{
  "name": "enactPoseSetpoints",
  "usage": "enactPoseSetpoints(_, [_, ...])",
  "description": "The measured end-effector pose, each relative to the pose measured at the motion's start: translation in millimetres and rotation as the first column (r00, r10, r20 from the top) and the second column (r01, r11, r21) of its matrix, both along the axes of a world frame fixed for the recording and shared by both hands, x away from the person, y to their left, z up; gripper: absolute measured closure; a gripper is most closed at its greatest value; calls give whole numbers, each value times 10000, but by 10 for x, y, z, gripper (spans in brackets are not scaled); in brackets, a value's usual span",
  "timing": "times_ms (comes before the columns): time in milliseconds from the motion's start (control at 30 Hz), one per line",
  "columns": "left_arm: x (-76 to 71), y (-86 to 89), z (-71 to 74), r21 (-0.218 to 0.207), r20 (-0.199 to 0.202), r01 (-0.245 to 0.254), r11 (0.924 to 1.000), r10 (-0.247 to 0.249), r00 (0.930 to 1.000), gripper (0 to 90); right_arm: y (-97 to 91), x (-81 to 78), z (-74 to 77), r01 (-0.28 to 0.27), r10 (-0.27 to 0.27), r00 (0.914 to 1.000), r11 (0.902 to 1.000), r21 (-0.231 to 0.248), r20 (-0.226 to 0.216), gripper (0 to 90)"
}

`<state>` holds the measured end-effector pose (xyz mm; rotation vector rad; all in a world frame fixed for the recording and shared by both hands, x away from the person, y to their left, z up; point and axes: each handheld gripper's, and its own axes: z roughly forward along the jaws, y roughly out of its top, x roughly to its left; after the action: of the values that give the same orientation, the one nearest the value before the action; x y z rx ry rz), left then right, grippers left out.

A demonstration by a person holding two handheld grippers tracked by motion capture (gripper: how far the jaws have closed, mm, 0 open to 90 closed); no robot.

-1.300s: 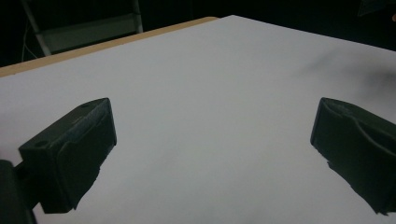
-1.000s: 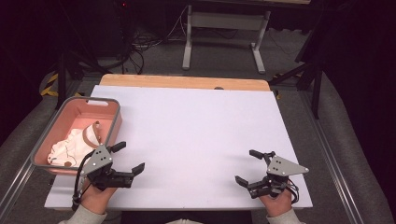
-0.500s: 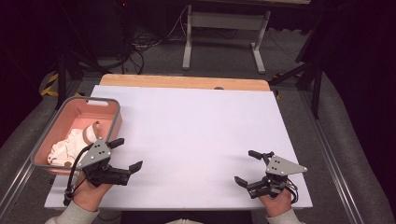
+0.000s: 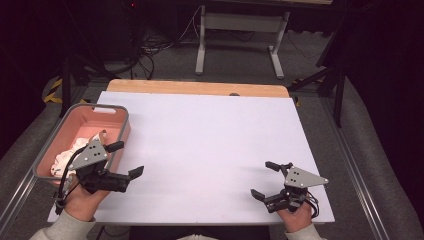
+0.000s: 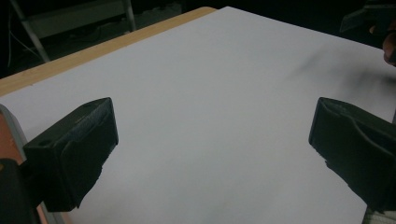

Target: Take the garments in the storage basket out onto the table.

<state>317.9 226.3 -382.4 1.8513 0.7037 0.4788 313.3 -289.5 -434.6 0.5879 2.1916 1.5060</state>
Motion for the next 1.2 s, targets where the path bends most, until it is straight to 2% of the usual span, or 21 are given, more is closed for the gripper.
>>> enactPoseSetpoints(133, [10,66,58,411,57,90,9991,-93,9999,20,1,1,-2,-12,12,10000,10000,-17,-24,4])
enactPoseSetpoints(400, [62,166,131,674,-210,-77,9977,91,9997,37,6,3,-6,-41,41,10000,10000,-42,-45,4])
enactPoseSetpoints(600, [127,285,166,783,-409,-376,9962,409,9983,53,14,5,-10,-84,84,9999,9999,-88,-61,4])
enactPoseSetpoints(733, [150,347,194,980,-428,-550,9937,595,9973,58,15,6,-11,-80,79,9999,9999,-106,-63,4])
enactPoseSetpoints(900, [196,412,219,1243,-633,-527,9908,610,9961,72,18,10,-15,-83,82,9999,9999,-141,-93,4])
enactPoseSetpoints(1200, [310,565,239,1594,-864,-907,9830,1054,9907,73,25,12,-21,-130,128,9998,9998,-163,-137,4])
